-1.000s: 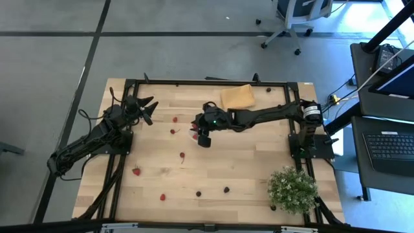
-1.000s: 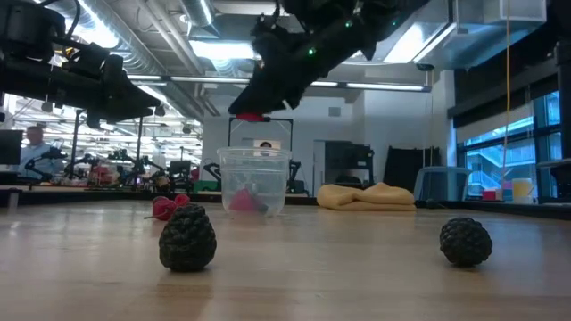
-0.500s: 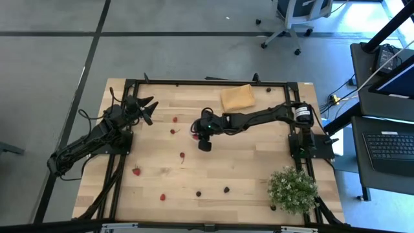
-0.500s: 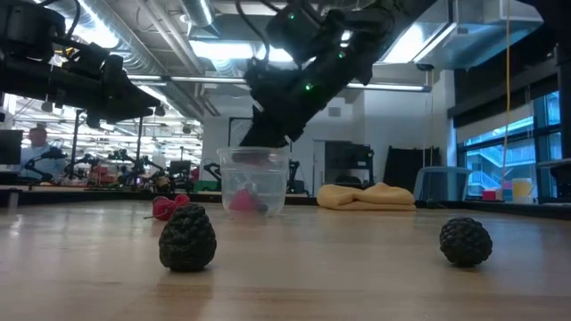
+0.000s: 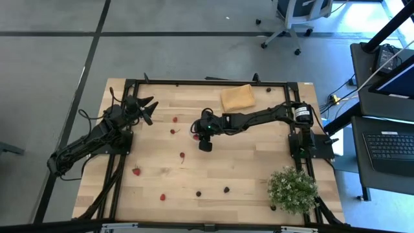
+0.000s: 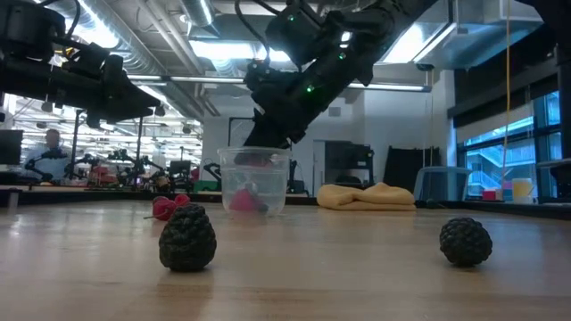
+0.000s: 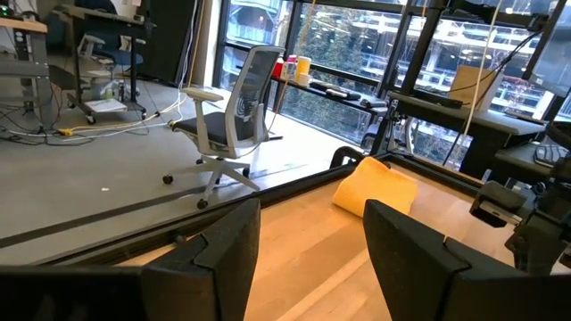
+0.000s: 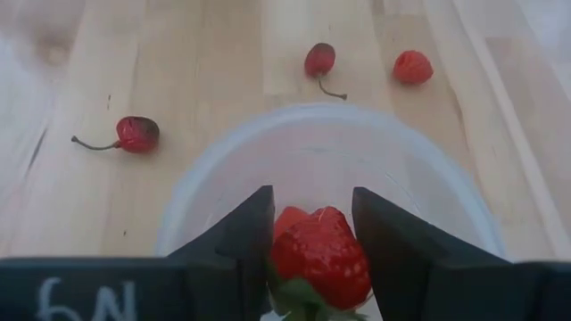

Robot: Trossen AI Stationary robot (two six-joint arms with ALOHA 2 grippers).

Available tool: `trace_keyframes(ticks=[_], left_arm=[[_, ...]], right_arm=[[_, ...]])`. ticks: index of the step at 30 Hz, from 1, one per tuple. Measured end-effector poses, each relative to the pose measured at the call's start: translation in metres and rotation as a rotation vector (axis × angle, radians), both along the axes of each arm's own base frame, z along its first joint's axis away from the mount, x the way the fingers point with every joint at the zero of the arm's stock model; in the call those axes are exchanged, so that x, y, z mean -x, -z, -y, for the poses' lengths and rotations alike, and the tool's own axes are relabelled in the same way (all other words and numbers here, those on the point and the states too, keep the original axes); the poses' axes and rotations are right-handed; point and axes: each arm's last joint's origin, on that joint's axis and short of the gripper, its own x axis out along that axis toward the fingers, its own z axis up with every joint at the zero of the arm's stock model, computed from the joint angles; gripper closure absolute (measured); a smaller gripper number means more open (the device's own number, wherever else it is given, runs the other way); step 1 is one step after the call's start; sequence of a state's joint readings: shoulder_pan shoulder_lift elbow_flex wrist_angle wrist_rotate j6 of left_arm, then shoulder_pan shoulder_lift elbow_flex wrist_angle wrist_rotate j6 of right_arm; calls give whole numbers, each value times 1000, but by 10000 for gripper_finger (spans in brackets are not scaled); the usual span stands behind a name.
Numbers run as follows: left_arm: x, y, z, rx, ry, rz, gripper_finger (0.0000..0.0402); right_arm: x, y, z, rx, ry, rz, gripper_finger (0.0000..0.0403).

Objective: Pick and placing Produce into tupperware
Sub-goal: Put the right red strawberry into the transparent container, then put the top red cherry into the transparent container

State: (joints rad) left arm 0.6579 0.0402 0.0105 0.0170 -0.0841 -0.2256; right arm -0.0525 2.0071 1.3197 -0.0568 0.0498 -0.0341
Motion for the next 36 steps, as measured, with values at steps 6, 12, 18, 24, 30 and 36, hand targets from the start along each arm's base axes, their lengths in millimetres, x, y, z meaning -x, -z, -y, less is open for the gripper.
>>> trace_keyframes(ticks=[6,12,18,24,30,36], left_arm=[[0,0,0,0,0,0,208],[0,0,0,1,0,1,208],[0,0,0,2,0,2,208],[0,0,0,2,0,3,208],[0,0,0,4,0,6,208],[0,0,0,31,18,30,208]], right_arm=[[0,0,0,-3,2,-6,244],[0,0,0,0,0,-7,243],[0,-3,0,4,-3,2,242],[-4,-57,0,20,-15,31,242],[16,-109,4,38,-12,123,242],[66,-120,8,21,25,157,242]])
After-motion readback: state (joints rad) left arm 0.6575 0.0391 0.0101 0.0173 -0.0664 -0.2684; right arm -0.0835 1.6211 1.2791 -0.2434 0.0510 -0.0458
